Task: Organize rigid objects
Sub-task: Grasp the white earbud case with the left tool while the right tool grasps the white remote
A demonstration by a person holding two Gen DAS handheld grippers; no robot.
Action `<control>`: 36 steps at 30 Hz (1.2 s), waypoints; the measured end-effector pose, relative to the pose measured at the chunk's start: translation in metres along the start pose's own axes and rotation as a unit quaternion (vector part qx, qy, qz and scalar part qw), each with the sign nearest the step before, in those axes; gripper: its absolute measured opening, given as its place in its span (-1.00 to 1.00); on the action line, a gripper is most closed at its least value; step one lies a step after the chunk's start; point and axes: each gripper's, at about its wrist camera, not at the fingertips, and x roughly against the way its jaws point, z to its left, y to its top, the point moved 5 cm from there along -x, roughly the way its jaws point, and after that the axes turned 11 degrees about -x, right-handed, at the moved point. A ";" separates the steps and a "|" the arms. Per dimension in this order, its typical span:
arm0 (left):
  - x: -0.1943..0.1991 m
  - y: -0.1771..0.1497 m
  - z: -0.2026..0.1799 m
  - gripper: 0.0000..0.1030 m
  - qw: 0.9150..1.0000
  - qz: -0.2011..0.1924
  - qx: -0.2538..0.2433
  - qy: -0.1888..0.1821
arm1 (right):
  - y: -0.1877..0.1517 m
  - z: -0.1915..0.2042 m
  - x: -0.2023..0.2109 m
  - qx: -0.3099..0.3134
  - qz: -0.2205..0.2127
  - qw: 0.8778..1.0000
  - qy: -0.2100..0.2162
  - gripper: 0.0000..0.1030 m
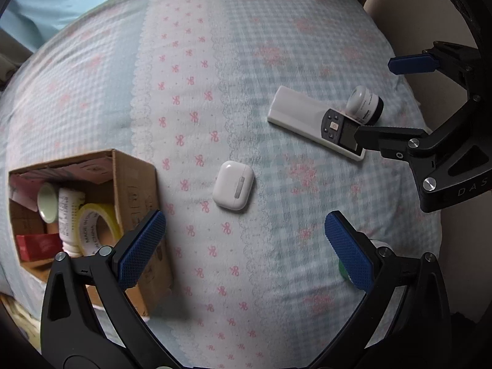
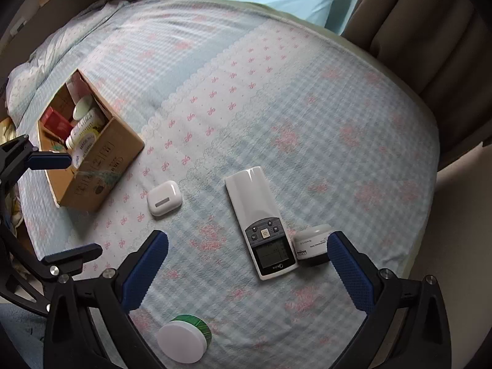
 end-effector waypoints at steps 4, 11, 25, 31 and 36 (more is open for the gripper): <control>-0.040 0.006 0.005 0.98 1.000 0.024 0.000 0.003 | 0.004 -0.002 -0.046 0.039 0.037 0.999 -0.005 1.00; -0.089 0.010 0.019 0.88 0.999 0.044 -0.011 0.001 | 0.002 -0.004 -0.107 0.075 0.096 0.993 -0.007 0.87; -0.124 0.003 0.023 0.35 0.998 0.058 -0.027 -0.024 | -0.016 -0.001 -0.144 0.092 0.143 0.985 -0.029 0.65; -0.123 -0.001 0.013 0.02 0.998 0.055 -0.041 -0.015 | -0.020 -0.001 -0.141 0.082 0.148 0.985 -0.043 0.44; -0.121 -0.004 0.010 -0.14 0.997 0.055 -0.048 -0.015 | -0.026 -0.003 -0.140 0.067 0.154 0.985 -0.047 0.28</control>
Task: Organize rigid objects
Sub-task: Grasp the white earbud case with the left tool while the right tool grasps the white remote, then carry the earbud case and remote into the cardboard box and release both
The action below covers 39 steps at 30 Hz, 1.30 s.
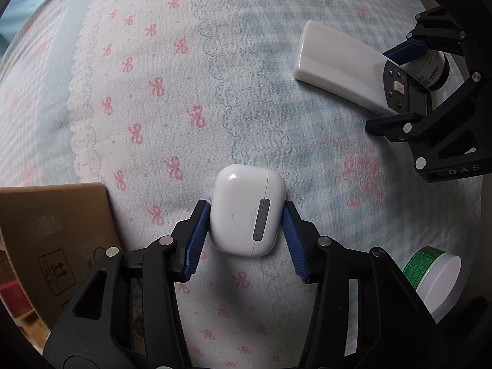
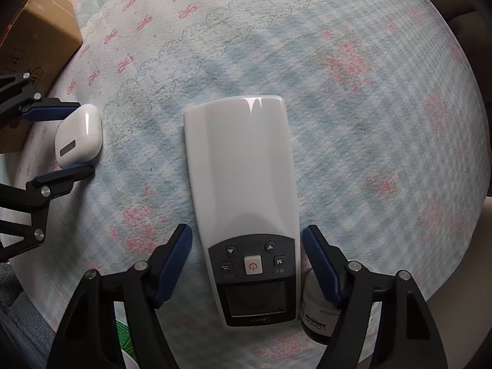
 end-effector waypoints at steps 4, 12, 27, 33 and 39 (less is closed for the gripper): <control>0.001 -0.001 0.001 -0.14 1.000 0.003 0.004 -0.008 | -0.004 0.001 0.003 -0.004 -0.002 1.000 -0.004 0.06; 0.014 -0.007 0.008 -0.15 0.999 -0.009 0.026 -0.016 | -0.012 0.004 0.011 -0.018 -0.008 1.000 0.013 0.05; 0.096 0.010 0.020 -0.15 0.997 -0.056 0.053 -0.028 | -0.010 -0.015 0.093 -0.064 -0.035 0.996 0.044 0.04; 0.152 -0.019 0.019 -0.15 0.995 -0.088 0.047 -0.027 | -0.036 0.006 0.143 -0.103 -0.044 0.991 0.077 0.04; 0.208 -0.053 0.037 -0.15 0.991 -0.119 0.048 -0.027 | -0.035 0.053 0.189 -0.111 -0.070 0.988 0.085 0.04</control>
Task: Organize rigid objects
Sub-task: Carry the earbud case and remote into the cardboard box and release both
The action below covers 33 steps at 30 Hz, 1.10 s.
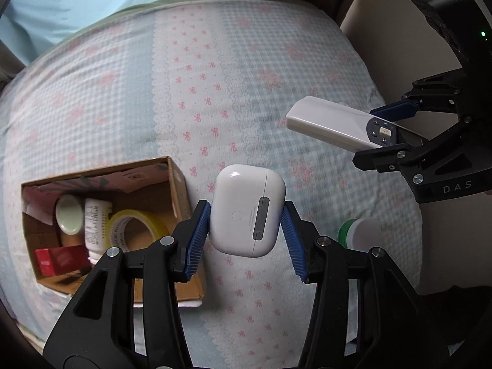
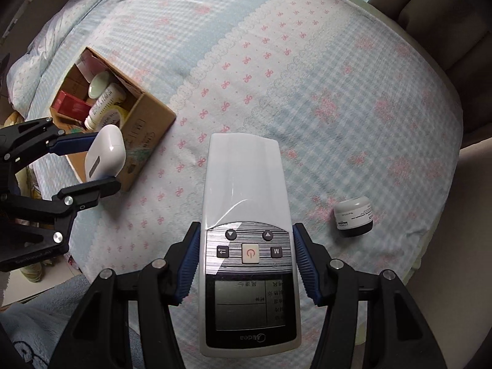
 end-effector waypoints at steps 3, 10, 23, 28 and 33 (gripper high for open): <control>0.029 -0.013 0.021 -0.15 1.000 -0.013 0.005 0.002 | 0.005 0.028 0.019 -0.001 -0.014 1.000 0.007 0.04; 0.080 -0.052 0.099 -0.15 1.000 -0.024 0.003 0.005 | 0.017 0.107 0.049 -0.033 -0.041 0.998 0.035 0.04; 0.088 -0.090 0.262 -0.15 1.000 0.001 -0.021 -0.001 | 0.054 0.246 0.015 -0.117 -0.030 0.990 0.074 0.04; 0.055 -0.085 0.296 -0.15 0.999 0.023 -0.032 -0.008 | 0.069 0.266 -0.008 -0.125 -0.009 0.990 0.069 0.04; 0.007 -0.084 0.317 -0.15 0.998 0.048 -0.031 -0.024 | 0.080 0.266 -0.043 -0.124 0.023 0.991 0.050 0.04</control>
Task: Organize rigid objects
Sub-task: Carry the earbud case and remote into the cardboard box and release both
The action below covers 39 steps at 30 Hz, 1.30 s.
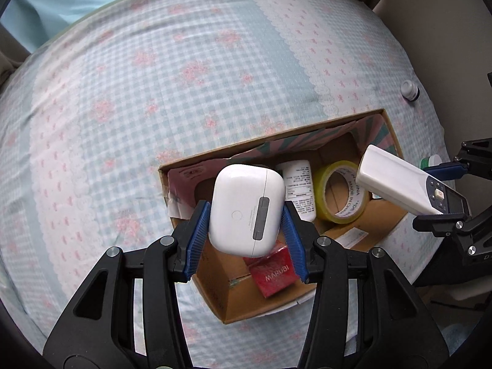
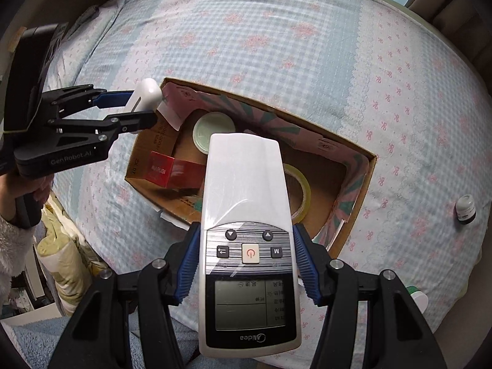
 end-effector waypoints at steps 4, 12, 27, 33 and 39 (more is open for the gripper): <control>-0.035 -0.001 0.006 -0.15 1.000 0.021 -0.018 0.003 | 0.011 -0.006 -0.034 0.007 0.023 1.000 -0.008 0.04; -0.065 -0.006 0.017 -0.15 0.999 0.031 -0.017 0.002 | 0.027 -0.008 -0.078 0.037 0.033 0.998 -0.031 0.04; -0.035 -0.002 -0.002 1.00 1.000 0.003 -0.016 -0.020 | 0.018 -0.021 -0.072 0.034 0.002 0.999 -0.031 1.00; -0.025 -0.014 -0.007 1.00 1.000 0.007 -0.002 -0.023 | 0.006 -0.022 -0.057 0.045 -0.023 0.998 -0.041 1.00; -0.011 -0.020 -0.012 1.00 1.000 0.005 -0.004 -0.015 | -0.003 -0.021 -0.047 0.051 -0.030 0.997 -0.042 1.00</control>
